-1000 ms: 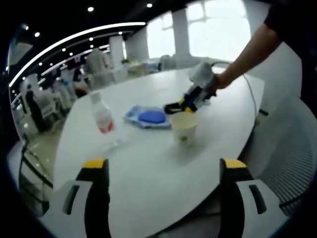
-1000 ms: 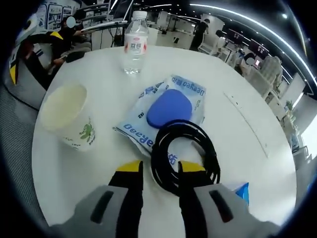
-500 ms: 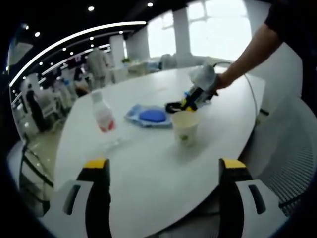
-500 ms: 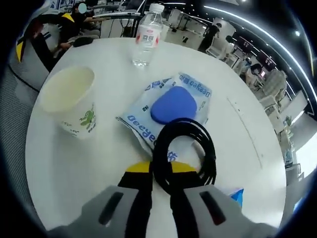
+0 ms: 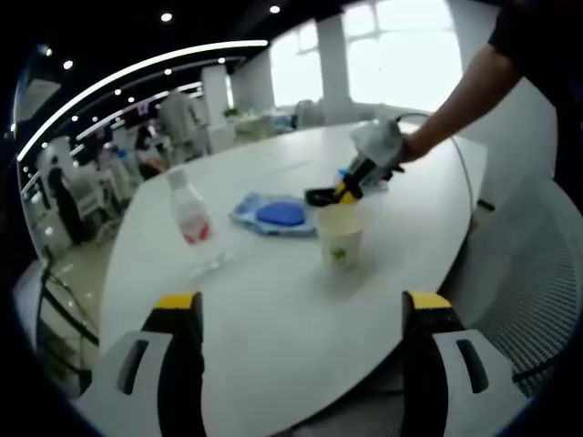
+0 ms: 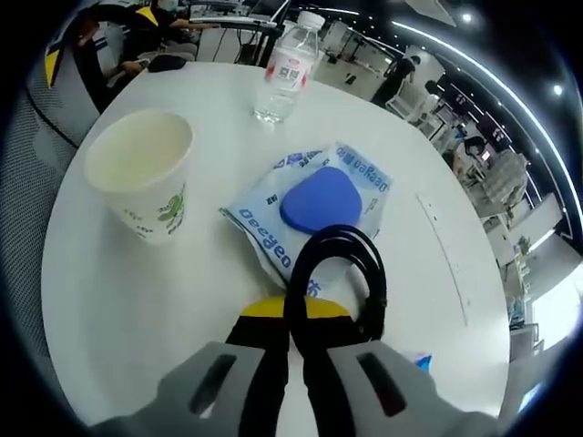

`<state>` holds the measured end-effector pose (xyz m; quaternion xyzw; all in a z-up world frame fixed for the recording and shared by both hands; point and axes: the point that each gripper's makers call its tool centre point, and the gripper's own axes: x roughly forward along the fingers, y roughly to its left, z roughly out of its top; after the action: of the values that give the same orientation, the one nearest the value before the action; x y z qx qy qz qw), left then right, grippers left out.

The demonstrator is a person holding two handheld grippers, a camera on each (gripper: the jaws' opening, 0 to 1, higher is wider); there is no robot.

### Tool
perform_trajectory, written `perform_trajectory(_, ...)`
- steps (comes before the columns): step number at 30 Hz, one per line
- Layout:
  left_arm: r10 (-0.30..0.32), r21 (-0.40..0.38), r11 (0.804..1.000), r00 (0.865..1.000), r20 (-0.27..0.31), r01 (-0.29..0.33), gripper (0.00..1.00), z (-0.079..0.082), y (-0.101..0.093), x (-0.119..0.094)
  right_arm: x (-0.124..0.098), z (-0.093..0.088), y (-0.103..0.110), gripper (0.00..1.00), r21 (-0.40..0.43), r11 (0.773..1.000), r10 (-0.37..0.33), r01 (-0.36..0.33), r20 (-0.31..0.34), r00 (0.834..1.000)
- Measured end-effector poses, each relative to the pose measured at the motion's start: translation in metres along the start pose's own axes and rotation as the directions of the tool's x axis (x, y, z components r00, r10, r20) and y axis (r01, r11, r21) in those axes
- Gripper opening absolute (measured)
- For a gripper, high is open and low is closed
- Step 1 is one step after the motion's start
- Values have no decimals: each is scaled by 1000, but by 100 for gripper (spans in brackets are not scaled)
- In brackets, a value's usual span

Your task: Arrange the tabletop items into an orderly group along one side of the table until the central work area is clear of visible clutter.

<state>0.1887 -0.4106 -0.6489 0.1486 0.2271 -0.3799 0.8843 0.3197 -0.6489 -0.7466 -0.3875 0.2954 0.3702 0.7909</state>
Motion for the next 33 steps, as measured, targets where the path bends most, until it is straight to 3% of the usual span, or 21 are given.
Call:
perform_trajectory(11, -2, 7, 1000, 1000, 5, 2, 87, 1, -1, 0, -14, 6, -6, 2, -26, 999, -34, 34, 19, 999)
perform_trajectory(33, -14, 7, 1000, 1000, 26, 14, 87, 6, -4, -1, -46, 28, -34, 1, 10, 989, -150, 149, 85, 985)
